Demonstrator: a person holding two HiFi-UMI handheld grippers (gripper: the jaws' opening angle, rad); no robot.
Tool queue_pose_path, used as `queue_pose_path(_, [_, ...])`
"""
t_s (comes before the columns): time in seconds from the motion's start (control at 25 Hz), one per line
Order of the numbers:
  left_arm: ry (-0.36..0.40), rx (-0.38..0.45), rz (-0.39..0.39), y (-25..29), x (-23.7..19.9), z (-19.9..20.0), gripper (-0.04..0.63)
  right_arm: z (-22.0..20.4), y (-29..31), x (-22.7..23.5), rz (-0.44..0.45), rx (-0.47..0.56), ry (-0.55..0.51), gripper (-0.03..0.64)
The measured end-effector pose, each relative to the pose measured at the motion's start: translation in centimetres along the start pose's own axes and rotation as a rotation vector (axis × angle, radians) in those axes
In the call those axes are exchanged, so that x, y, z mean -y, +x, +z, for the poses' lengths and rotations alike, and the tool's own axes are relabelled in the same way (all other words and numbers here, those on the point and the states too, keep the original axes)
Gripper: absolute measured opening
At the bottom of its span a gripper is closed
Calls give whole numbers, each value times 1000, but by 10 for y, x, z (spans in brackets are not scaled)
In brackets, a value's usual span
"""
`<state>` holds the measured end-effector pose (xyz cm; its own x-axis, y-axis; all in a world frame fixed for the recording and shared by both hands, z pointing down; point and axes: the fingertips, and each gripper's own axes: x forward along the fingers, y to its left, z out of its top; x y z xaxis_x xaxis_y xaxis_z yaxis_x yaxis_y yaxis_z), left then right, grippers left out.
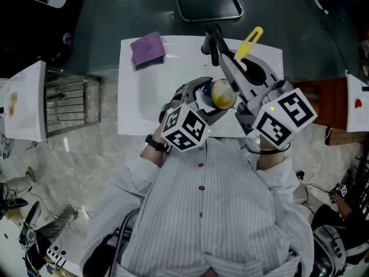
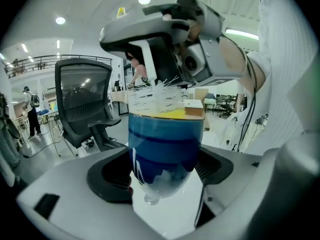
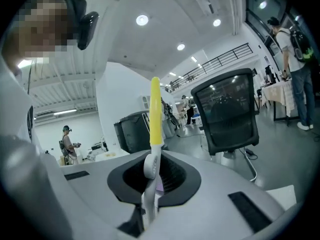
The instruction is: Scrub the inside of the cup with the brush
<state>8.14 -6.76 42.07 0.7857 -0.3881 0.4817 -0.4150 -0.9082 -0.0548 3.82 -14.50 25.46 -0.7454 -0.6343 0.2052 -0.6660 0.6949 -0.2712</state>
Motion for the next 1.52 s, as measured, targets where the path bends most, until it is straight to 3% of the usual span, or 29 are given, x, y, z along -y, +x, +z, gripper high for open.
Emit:
queue_pose_path(0.28, [-71, 46, 28, -9, -16, 1, 387, 3, -19, 38, -29, 56, 165, 41])
queue_pose_path(0.48, [-113, 61, 50, -12, -27, 3, 385, 0, -44, 36, -23, 83, 224, 38])
queue_pose_path(0.68, [-125, 49, 59, -10, -30, 2, 385, -1, -53, 10, -24, 93, 178, 37])
queue_pose_path(1.16, [-142, 53, 28, -8, -24, 2, 385, 1, -19, -38, 1, -18, -89, 35])
queue_pose_path(1.52, [-107, 111, -13, -12, -13, 13, 385, 17, -10, -6, -22, 14, -23, 34])
